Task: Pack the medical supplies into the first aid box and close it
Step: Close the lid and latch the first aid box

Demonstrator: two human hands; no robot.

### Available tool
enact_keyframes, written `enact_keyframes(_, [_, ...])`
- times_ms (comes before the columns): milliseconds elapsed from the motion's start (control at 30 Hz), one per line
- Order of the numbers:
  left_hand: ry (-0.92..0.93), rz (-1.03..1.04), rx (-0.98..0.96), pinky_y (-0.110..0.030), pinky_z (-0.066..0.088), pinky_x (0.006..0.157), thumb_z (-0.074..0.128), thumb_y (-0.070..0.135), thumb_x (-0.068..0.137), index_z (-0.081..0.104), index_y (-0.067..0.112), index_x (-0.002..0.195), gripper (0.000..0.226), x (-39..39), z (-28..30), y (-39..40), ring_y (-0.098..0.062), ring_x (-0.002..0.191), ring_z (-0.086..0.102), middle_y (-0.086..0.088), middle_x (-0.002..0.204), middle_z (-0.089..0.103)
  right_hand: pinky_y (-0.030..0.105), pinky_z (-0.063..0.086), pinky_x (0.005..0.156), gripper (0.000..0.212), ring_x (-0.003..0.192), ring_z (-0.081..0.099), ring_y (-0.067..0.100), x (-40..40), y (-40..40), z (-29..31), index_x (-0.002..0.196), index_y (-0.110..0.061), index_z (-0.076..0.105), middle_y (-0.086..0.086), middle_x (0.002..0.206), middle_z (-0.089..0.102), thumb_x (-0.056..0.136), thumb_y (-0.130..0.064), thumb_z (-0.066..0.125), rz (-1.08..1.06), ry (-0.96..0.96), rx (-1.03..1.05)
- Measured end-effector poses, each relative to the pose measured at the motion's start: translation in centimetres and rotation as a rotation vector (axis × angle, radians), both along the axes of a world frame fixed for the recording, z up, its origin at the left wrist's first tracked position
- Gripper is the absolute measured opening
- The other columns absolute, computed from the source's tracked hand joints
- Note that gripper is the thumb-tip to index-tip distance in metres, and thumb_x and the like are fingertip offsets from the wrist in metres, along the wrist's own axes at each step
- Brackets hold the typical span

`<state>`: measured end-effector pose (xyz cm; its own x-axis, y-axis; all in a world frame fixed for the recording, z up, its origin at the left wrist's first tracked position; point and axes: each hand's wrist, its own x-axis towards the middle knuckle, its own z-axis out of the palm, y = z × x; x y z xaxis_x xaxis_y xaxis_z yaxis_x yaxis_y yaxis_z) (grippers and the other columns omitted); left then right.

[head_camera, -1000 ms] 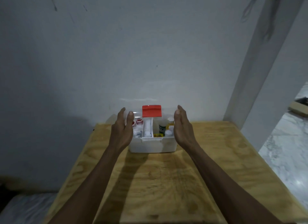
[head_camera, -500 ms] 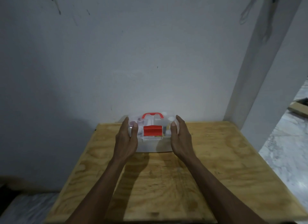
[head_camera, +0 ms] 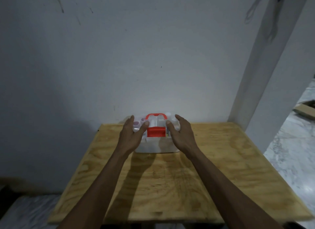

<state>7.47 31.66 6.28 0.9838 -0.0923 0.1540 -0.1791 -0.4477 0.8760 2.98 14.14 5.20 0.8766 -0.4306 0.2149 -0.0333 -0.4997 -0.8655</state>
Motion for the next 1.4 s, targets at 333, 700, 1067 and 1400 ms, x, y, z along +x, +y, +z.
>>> enact_keyframes(333, [-0.033,-0.093,0.189,-0.047,0.034,0.114,0.069,0.052,0.082,0.019,0.022,0.155,0.093,0.2,-0.8,0.9,-0.026,0.146,0.028,-0.001,0.162,0.023,0.05,0.03,0.114,0.085,0.147,0.021,0.026,-0.7,-0.7,-0.5,0.152,-0.029,0.021,0.001,0.162,0.015,0.083,-0.058,0.063,0.111,0.102,-0.103])
enact_keyframes(700, [-0.161,-0.11,0.216,-0.046,0.027,0.116,0.054,0.084,0.058,0.024,0.022,0.154,0.118,-0.7,-2.4,1.0,-0.022,0.15,0.017,0.002,0.165,0.012,0.042,0.028,0.112,0.091,0.147,0.019,0.023,-1.5,0.4,-2.0,0.149,-0.037,0.026,-0.003,0.164,0.006,0.073,-0.067,0.067,0.063,0.027,-0.154])
enact_keyframes(1067, [-0.173,-0.074,0.201,-0.046,0.029,0.115,0.056,0.078,0.061,0.028,0.023,0.152,0.11,-0.7,-2.8,0.8,-0.023,0.148,0.024,0.002,0.164,0.018,0.043,0.03,0.111,0.088,0.146,0.021,0.024,-1.8,0.7,-1.8,0.147,-0.037,0.03,-0.002,0.163,0.008,0.074,-0.066,0.068,0.038,0.021,-0.15])
enact_keyframes(1400, [-0.182,-0.124,0.174,-0.05,0.034,0.115,0.063,0.071,0.065,0.026,0.024,0.151,0.105,1.8,-3.3,2.0,-0.024,0.142,0.036,-0.002,0.156,0.035,0.042,0.03,0.111,0.09,0.147,0.02,0.024,-0.2,0.2,-1.8,0.149,-0.039,0.025,-0.003,0.164,0.003,0.073,-0.067,0.065,0.1,0.028,-0.134])
